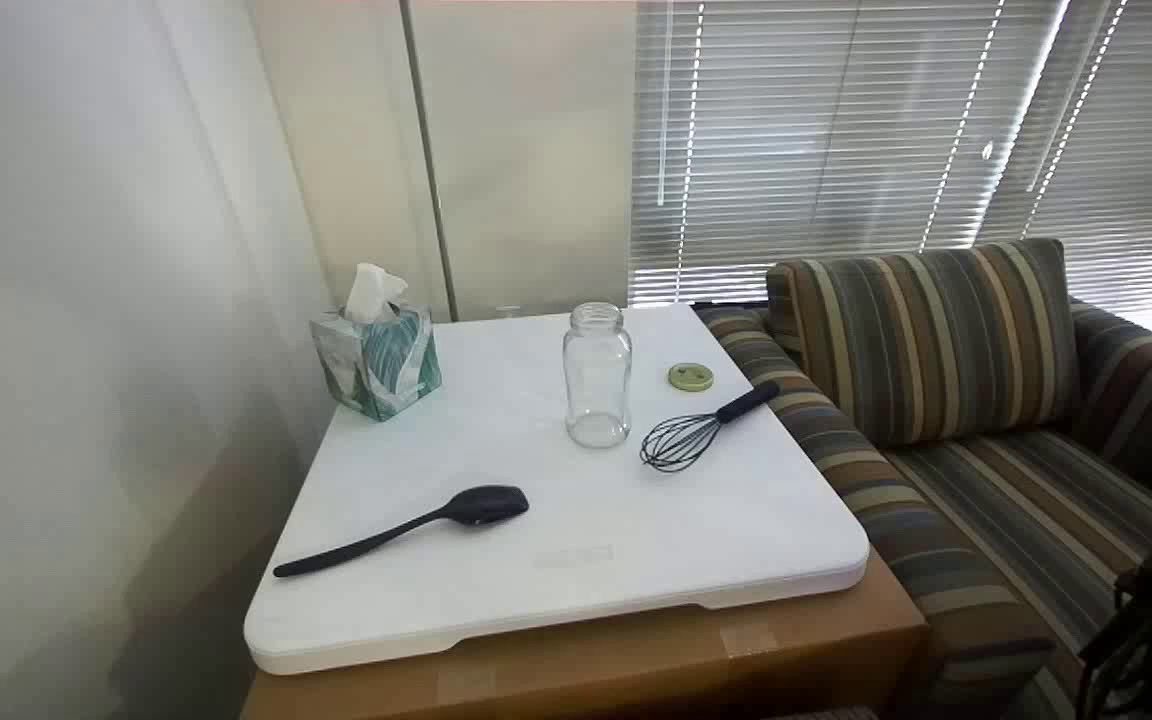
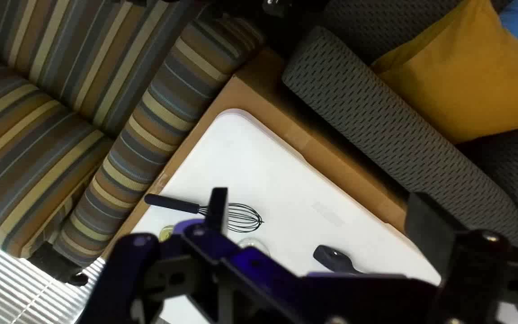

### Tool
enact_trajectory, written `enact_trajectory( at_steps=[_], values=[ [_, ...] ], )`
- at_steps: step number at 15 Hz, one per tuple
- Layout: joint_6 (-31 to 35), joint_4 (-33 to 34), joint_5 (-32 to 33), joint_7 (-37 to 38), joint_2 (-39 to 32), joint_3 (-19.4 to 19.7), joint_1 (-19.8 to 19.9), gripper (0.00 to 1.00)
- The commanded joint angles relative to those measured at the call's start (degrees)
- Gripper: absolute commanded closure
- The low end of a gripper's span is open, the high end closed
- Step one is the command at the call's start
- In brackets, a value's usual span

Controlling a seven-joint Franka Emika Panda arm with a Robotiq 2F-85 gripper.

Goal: Place the lid on the glass jar

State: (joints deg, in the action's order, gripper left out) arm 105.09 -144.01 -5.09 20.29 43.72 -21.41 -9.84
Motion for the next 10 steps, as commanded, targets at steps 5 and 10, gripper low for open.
enact_trajectory(
  at_steps=[5,10],
  values=[
    [-0.1,0.1,0.3,0.3,-0.2,0.4,-0.5,0.0],
    [1.5,-0.5,1.3,-0.6,-0.9,1.0,0.3,0.0]
  ],
)
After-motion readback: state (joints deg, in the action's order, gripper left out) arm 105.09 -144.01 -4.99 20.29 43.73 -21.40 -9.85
